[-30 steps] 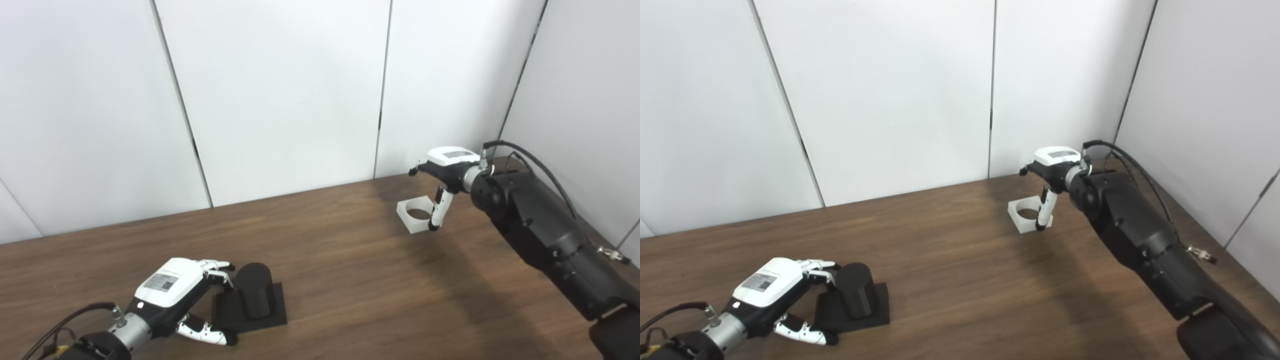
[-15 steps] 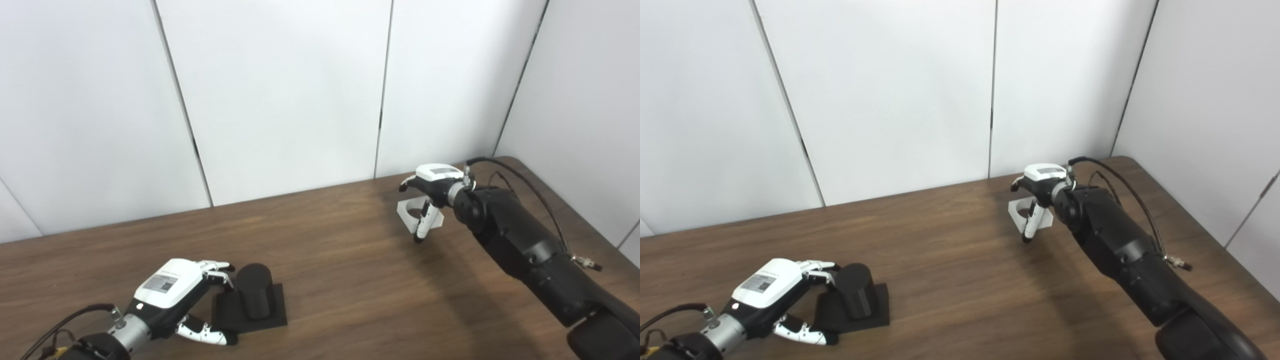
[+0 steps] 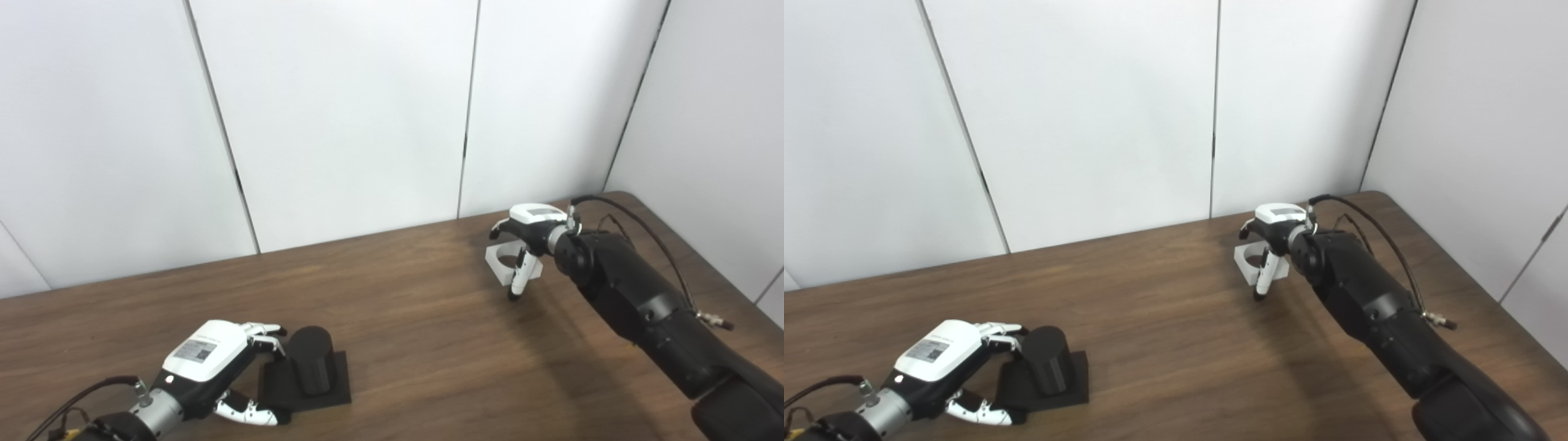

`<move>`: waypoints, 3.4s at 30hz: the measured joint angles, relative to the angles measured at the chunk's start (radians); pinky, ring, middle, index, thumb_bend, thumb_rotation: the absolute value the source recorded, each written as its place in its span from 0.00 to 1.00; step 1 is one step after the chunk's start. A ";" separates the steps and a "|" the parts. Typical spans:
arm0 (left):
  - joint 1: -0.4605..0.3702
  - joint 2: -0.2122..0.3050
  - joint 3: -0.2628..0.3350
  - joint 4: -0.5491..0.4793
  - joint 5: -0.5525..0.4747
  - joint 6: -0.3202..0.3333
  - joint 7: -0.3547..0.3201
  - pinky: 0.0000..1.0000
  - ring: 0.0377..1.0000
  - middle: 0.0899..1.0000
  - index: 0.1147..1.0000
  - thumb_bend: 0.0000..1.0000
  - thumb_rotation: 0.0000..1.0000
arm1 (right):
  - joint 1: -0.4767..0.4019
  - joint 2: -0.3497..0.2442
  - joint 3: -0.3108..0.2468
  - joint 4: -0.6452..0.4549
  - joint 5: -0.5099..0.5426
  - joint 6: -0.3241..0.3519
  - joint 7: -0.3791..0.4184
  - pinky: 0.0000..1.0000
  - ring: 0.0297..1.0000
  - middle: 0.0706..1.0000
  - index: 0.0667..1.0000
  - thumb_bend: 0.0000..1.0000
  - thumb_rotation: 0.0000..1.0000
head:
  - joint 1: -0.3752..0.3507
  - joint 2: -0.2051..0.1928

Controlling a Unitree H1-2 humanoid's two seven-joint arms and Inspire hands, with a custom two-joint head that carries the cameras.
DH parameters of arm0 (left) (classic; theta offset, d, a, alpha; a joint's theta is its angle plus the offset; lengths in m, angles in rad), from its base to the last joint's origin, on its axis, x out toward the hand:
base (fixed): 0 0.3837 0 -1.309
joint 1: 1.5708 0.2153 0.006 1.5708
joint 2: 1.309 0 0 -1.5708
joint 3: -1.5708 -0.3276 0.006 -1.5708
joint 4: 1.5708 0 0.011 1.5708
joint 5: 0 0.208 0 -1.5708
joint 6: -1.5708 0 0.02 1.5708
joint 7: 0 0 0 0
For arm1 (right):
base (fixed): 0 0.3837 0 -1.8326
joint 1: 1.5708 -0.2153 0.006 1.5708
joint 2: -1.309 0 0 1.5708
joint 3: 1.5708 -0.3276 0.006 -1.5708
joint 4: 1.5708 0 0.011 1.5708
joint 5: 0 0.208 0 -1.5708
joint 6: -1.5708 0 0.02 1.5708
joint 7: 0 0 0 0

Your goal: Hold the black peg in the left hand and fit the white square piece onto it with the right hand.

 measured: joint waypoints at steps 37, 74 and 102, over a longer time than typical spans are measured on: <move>0.011 0.002 0.010 -0.038 -0.002 0.016 -0.040 0.76 0.83 0.84 0.42 0.52 0.06 | -0.024 -0.067 0.071 0.033 -0.009 0.055 0.011 0.84 0.87 0.75 0.45 0.52 0.13 | 0.011 0.038; 0.011 -0.031 0.015 -0.052 0.010 0.066 -0.065 0.76 0.85 0.85 0.42 0.52 0.07 | 0.057 -0.077 -0.009 -0.470 0.147 -0.180 0.015 0.74 0.82 0.74 0.44 0.52 0.13 | 0.377 0.124; -0.016 -0.063 -0.005 -0.052 0.029 0.117 -0.093 0.79 0.87 0.86 0.42 0.52 0.08 | -0.017 0.116 0.047 -0.619 0.168 -0.231 0.166 0.71 0.80 0.73 0.44 0.52 0.13 | 0.466 0.146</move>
